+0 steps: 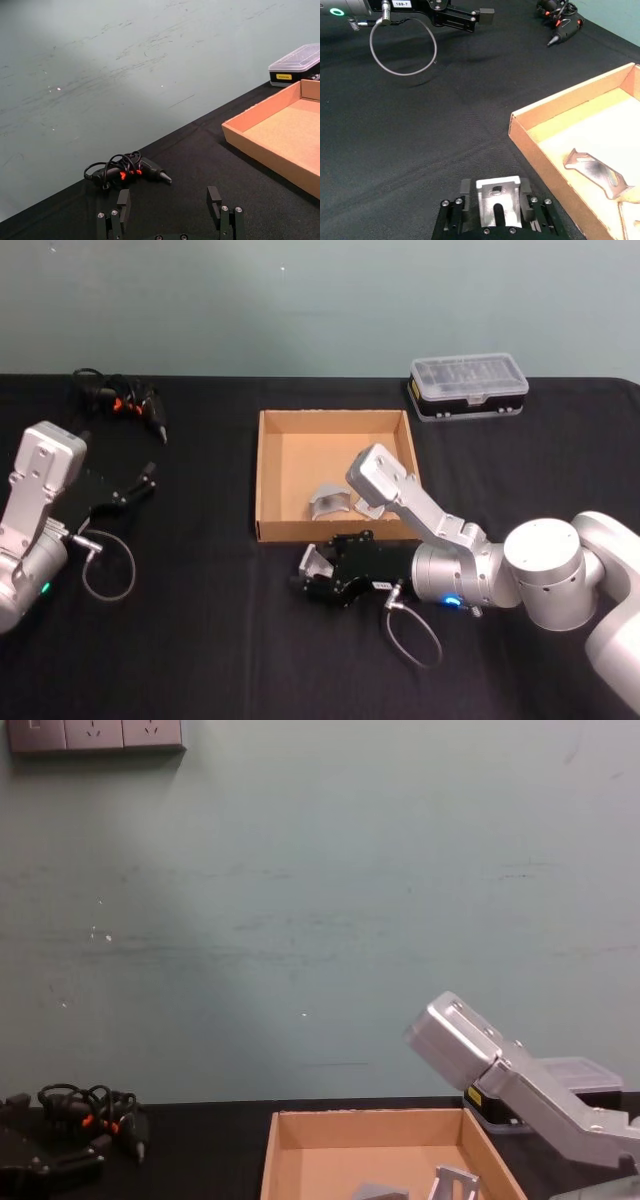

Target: Use one hand to pick up the angle iron from the table and place it into the box.

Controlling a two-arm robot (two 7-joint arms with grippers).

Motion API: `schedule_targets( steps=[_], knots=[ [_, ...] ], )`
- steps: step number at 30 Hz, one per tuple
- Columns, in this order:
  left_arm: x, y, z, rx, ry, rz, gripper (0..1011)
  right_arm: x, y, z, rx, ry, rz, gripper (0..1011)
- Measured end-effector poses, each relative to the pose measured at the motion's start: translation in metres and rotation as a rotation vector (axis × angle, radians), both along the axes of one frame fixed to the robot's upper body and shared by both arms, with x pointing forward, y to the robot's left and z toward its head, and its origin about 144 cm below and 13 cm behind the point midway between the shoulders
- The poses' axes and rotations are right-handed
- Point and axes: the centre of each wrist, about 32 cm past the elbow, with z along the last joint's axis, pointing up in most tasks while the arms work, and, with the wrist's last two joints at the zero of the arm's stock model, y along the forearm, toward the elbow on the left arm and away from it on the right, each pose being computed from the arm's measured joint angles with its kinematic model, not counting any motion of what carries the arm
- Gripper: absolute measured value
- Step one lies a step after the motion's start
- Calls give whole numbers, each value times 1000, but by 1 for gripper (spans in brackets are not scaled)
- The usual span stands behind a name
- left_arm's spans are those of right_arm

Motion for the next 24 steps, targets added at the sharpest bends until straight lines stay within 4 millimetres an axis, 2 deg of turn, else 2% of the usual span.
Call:
schedule_targets(
  steps=[2, 4, 14, 17, 24],
  knots=[
    [0, 0, 0, 0, 0, 0, 1000, 0, 0, -1, 1, -1, 1, 565],
    [0, 0, 0, 0, 0, 0, 1000, 0, 1, -1, 1, -1, 2, 476],
    [0, 0, 0, 0, 0, 0, 1000, -1, 1, -1, 4, -6, 2, 468],
    [0, 0, 0, 0, 0, 0, 1000, -3, 0, 5, 17, -24, -6, 468],
    [0, 0, 0, 0, 0, 0, 1000, -13, -3, 32, 51, -100, -23, 468]
  ],
)
